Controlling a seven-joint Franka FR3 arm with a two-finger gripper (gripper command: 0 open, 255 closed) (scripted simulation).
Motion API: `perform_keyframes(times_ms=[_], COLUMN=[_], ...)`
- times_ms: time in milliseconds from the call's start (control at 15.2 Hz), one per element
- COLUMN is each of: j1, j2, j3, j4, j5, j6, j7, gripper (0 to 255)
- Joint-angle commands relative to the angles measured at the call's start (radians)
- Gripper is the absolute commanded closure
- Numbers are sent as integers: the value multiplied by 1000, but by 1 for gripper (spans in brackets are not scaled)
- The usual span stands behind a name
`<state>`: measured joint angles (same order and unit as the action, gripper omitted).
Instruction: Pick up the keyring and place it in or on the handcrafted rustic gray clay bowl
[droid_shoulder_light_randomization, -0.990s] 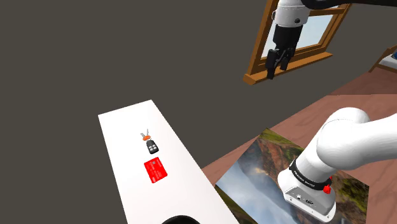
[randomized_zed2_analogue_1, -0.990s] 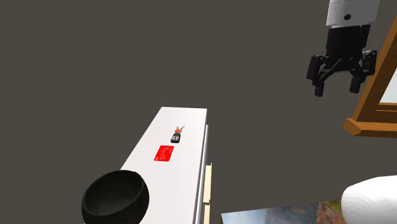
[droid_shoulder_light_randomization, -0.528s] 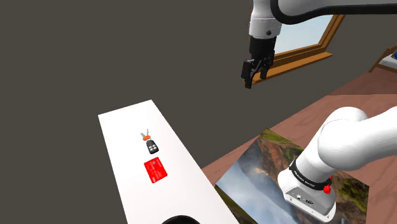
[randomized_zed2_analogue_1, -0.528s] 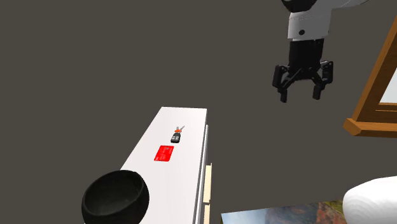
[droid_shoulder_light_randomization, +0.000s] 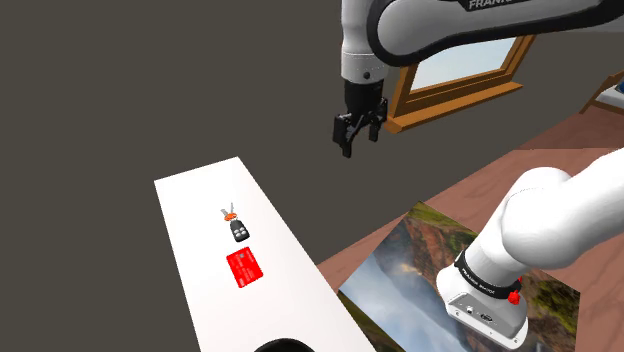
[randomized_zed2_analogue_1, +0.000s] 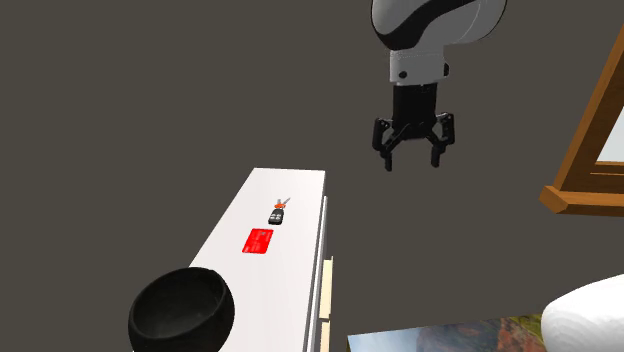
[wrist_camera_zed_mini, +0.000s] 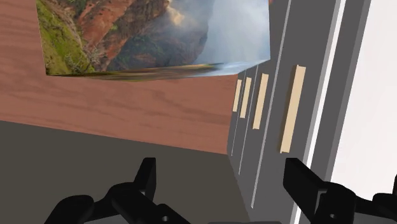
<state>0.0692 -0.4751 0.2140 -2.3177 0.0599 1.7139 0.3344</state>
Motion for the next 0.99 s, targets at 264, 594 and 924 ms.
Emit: perform_keyframes(times_ms=[264, 594, 924], j1=[21, 42, 78], j2=[195, 374, 566], j3=[86, 148, 189], j4=[101, 220, 372], j5=[8, -20, -77], j6=[91, 143, 169], j7=[115, 218, 323], gripper=[0, 0, 0])
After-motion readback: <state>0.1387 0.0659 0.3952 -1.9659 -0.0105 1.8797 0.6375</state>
